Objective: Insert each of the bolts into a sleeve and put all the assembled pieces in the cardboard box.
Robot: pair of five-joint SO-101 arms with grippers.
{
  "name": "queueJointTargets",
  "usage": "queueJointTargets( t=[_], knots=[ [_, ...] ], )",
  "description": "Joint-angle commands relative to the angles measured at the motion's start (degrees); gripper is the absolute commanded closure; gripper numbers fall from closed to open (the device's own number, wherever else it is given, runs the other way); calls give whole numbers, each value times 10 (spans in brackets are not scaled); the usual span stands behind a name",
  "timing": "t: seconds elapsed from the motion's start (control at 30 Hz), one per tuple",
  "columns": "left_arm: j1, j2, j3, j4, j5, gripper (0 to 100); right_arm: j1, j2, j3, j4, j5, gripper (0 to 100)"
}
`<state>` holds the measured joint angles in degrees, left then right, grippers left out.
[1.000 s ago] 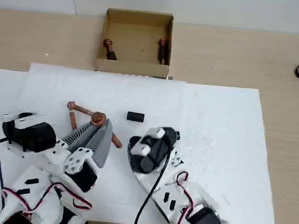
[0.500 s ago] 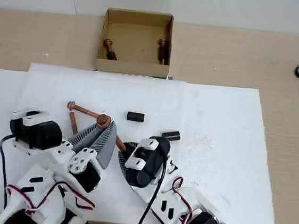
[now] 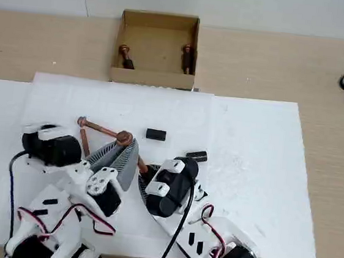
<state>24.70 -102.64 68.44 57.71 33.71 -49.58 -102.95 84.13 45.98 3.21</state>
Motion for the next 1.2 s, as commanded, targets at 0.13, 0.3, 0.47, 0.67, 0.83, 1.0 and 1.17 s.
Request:
queueJointTargets(
  t=[0.13, 0.3, 0.47, 0.67, 0.83, 1.0, 1.17],
  knots=[
    [1, 2, 8, -45, 1, 994, -4, -9, -40, 4, 2, 996],
    [2, 2, 5, -19, -16, 994, -4, -9, -40, 0, 4, 996],
    [2, 1, -22, 25, -16, 993, -3, -9, -39, 0, 4, 996],
    [5, 1, -34, 60, -16, 993, -3, -9, -39, 0, 4, 996],
    [64, 1, -34, 62, -15, 993, -3, -9, -37, 0, 4, 996],
    [69, 1, -34, 62, -15, 993, -3, -9, -38, 0, 4, 996],
    [70, 2, -22, 83, -16, 993, -3, -9, -40, 0, 5, 996]
  ],
)
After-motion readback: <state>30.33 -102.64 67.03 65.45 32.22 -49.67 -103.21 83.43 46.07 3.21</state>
